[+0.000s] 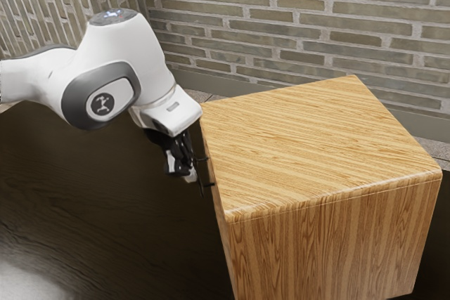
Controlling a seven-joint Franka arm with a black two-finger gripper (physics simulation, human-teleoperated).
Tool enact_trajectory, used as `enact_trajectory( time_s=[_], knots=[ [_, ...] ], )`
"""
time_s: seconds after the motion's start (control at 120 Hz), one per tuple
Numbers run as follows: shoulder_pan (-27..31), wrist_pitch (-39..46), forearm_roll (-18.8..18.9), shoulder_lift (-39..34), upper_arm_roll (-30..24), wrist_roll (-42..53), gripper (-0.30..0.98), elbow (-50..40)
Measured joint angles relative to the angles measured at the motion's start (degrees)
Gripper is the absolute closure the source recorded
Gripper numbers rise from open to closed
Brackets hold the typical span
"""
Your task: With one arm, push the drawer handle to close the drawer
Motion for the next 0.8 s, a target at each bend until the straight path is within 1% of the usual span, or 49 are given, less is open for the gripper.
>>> enact_trajectory(
  time_s=[0.125,0.192,0.208,0.258,0.308,0.325,0.333,0.375,0.408,0.45,0.533,0.617,0.708,0.8],
  knots=[
    [0.6,0.2,0.3,1.0,0.0,-0.2,0.82,0.6],
    [0.7,0.0,0.1,0.7,0.0,-0.2,0.78,0.6],
    [0.7,-0.1,0.1,0.6,0.0,-0.2,0.8,0.6],
    [0.5,-0.4,-0.2,0.1,0.0,-0.1,0.74,0.6],
    [0.5,-1.0,-0.5,-0.7,0.0,-0.1,0.74,0.6],
    [0.3,-1.3,-0.6,-1.1,0.1,-0.2,0.7,0.5],
    [0.2,-1.4,-0.6,-1.4,0.1,-0.2,0.63,0.4],
    [-0.1,-2.3,-0.8,-2.8,0.2,-0.5,0.65,0.2],
    [-0.3,-3.2,-0.6,-4.5,0.3,-0.9,0.63,-0.1],
    [-0.4,-4.2,-0.4,-6.3,0.3,-1.4,0.57,-0.4],
    [-0.5,-6.6,0.0,-9.7,0.4,-2.5,0.42,-0.7],
    [-0.4,-8.7,0.3,-11.6,0.6,-3.4,0.29,-0.7],
    [-0.1,-10.5,0.5,-12.4,0.8,-4.3,0.2,-1.0],
    [-0.4,-11.8,0.6,-12.8,2.9,-5.0,0.14,-1.6]
  ],
)
